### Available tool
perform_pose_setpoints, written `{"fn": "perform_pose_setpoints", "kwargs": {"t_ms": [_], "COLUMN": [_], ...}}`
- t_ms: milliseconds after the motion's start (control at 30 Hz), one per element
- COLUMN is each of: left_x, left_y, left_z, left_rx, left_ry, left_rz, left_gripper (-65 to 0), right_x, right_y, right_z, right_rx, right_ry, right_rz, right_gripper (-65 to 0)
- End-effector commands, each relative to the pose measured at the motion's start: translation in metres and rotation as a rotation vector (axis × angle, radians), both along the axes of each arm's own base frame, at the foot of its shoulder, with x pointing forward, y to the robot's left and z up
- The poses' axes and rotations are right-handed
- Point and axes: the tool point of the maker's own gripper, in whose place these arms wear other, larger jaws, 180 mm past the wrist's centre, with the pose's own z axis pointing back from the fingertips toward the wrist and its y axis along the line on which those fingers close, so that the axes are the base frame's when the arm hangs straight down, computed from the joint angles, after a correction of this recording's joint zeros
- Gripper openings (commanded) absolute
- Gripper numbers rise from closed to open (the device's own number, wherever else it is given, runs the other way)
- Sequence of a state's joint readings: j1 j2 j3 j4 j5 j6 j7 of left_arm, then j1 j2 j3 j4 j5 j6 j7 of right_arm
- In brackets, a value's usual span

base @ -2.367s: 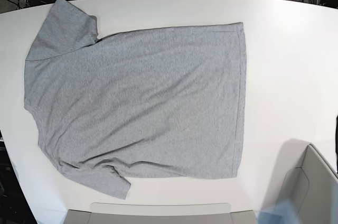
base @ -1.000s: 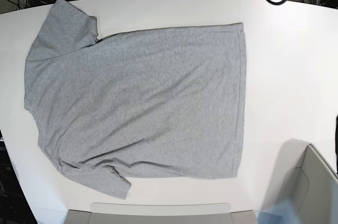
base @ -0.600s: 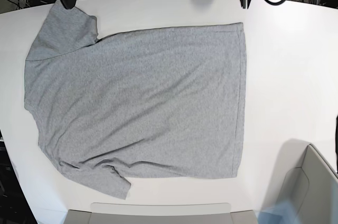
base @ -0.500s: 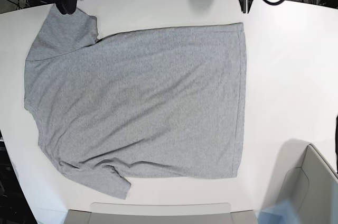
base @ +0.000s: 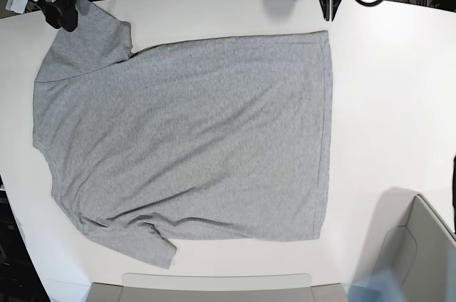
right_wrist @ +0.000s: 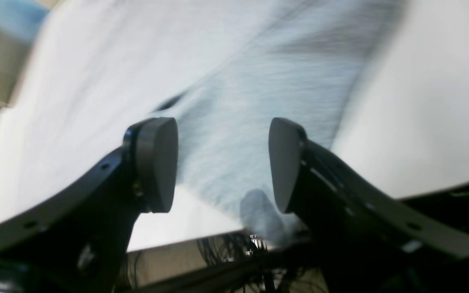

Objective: Fold the T-shirt properly
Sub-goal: 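Lower both grippers to the shirt's shoulder edge near the collar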

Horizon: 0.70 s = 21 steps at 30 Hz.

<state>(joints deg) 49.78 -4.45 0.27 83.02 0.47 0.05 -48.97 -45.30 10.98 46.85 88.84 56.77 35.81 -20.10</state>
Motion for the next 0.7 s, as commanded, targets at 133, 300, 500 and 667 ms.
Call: {"fn": "perform_pose_setpoints", "kwargs": {"t_ms": [133,300,500,667], "left_x": [0.000,0.004,0.005,0.005], "left_y": [0.002,0.001,0.002,0.002], "left_z": [0.001,0.002,0.002,0.002], "left_rx": [0.005,0.004,0.005,0.005], "left_ry": [0.007,-0.004,-0.006,-0.006], "left_rz": [0.003,0.002,0.001,0.001], "left_gripper": [-59.3,-59.3,-59.3,-59.3], "right_x": [0.003,0.001,-0.013,-0.002], "right_y": [-0.011,-0.028,-0.047,-0.040], "right_z": [-0.006,-0.020,-0.056,-0.074], "right_rx": [-0.099,-0.161,-0.164,-0.202], "right_ry": [0.015,0.089,0.248,0.314], "right_rz": [0.007,-0.044,-0.089,-0.066], "right_gripper": [-29.7,-29.7,-29.7,-29.7]}}
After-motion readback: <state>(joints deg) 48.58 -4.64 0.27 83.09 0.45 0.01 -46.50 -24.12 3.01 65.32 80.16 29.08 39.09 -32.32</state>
